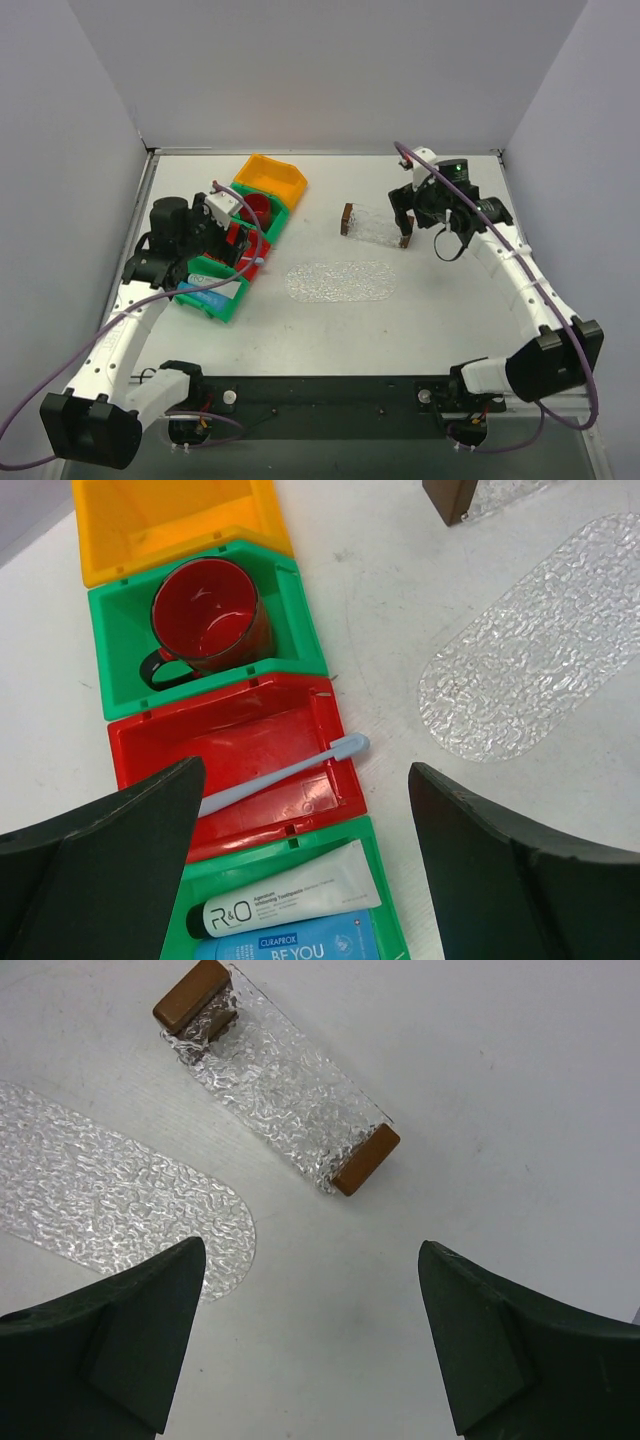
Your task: Prepare toiletry sets of a toothbrush and toothpaste on the tray
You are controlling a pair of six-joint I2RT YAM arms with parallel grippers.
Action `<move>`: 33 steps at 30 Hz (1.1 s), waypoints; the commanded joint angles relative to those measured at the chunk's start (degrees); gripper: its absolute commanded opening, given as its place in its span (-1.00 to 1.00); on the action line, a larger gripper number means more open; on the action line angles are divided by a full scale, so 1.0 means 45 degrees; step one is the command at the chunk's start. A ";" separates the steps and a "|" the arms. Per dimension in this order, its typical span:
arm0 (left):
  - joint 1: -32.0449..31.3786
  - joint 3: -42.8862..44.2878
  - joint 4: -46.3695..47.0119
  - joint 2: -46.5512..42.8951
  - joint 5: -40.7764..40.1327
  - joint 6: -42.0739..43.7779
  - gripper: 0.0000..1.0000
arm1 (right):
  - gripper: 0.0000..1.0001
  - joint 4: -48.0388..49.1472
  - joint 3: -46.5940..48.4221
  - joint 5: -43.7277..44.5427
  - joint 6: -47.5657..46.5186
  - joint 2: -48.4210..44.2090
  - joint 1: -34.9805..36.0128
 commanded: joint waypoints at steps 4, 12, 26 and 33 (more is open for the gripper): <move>-0.0059 -0.0353 0.0238 -0.0987 -0.0221 0.0034 0.88 | 0.59 -0.1648 0.2085 0.0868 -0.1979 0.3072 0.0722; -0.0078 -0.0647 0.0082 -0.1437 -0.0514 0.0229 0.88 | 0.37 -0.2411 0.3803 0.1102 -0.2897 0.5321 0.1328; -0.0078 -0.1252 0.0315 -0.1789 -0.0749 0.0483 0.89 | 0.09 -0.2626 0.4489 0.1786 -0.3952 0.7647 0.1621; -0.0078 -0.1389 0.0394 -0.1808 -0.0749 0.0561 0.89 | 0.04 -0.2646 0.4762 0.2021 -0.4323 0.8427 0.1602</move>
